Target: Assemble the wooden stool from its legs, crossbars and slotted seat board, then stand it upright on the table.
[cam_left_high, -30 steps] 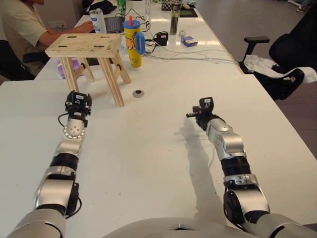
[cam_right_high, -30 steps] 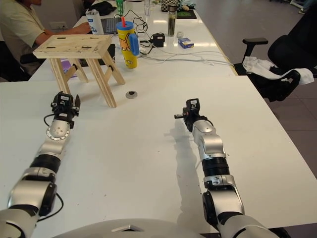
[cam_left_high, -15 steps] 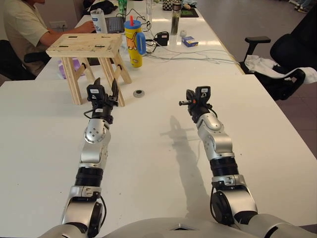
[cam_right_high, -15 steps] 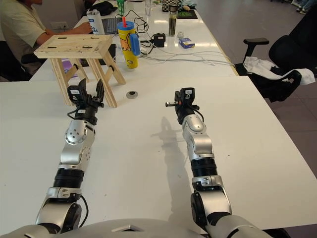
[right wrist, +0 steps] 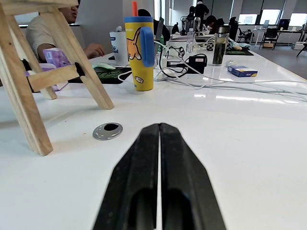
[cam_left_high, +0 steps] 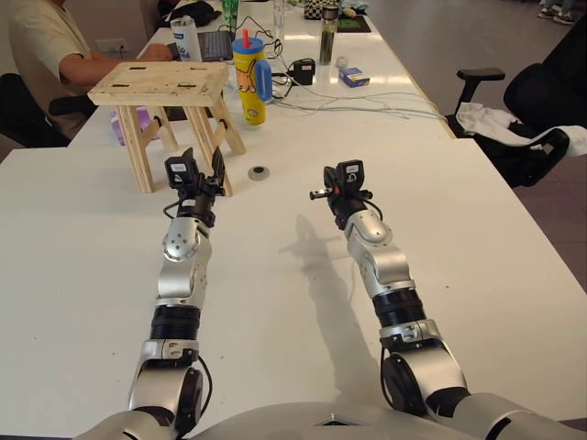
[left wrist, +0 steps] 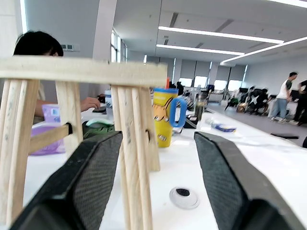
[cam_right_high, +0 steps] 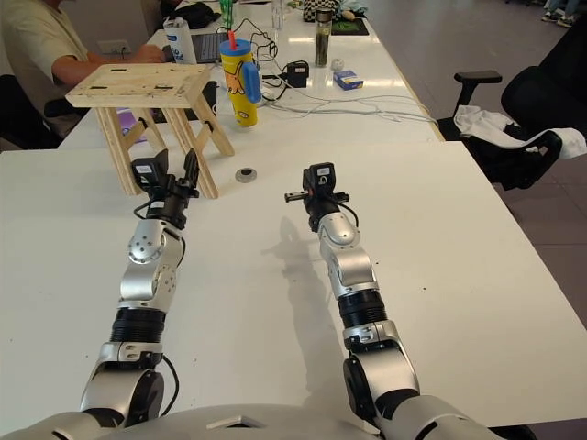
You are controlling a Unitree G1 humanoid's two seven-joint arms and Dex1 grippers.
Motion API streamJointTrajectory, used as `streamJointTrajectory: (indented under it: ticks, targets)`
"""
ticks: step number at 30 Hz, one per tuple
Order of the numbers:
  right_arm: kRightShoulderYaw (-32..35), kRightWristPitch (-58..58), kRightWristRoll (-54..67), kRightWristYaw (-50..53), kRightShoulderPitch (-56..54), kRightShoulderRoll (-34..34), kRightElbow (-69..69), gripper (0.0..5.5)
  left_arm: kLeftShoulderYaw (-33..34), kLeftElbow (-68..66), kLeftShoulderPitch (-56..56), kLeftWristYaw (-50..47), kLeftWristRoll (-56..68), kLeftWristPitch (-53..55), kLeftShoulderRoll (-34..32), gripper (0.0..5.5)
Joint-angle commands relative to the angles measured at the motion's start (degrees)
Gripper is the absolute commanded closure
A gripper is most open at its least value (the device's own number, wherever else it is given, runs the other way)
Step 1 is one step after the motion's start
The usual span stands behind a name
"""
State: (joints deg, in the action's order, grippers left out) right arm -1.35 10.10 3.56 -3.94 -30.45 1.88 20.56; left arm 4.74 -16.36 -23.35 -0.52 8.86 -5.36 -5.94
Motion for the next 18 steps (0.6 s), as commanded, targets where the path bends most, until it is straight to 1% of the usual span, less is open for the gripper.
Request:
streamJointTrajectory:
  ticks: [1,4,7,10,12,15,18]
  targets:
    - [2.0,-2.95,-0.32,1.35,-3.05,-0.9,4.36,5.5,-0.1,-5.26,-6.19,-5.31,-4.46,0.38,1.2,2.73]
    - [2.34,-4.84,-0.56,0.91,-4.66,-1.4,7.55,5.5,-0.93,-6.26,-5.8,-8.19,-8.04,0.55,1.03,2.73]
    - [3.06,-6.74,-0.57,0.77,-5.63,-2.3,9.38,5.5,-0.97,-6.87,-4.96,-7.42,-7.32,0.27,2.82,2.73]
    - [4.1,-7.67,0.14,0.62,-6.3,-2.8,10.93,5.5,-4.41,-6.7,-4.64,-5.69,-9.84,-0.8,3.61,2.73]
    - [4.15,-8.17,0.23,0.49,-6.77,-2.59,11.52,5.5,-7.31,-6.66,-5.12,-8.5,-15.1,-3.34,3.68,2.73]
    - [3.79,-8.51,0.37,-0.25,-7.33,-1.89,12.38,5.5,-7.01,-7.89,-5.4,-11.95,-16.22,-7.38,5.76,2.73]
    - [3.66,-8.93,0.38,-0.97,-7.39,-1.74,13.1,5.5,-5.96,-10.79,-6.37,-12.29,-14.62,-8.87,7.42,2.73]
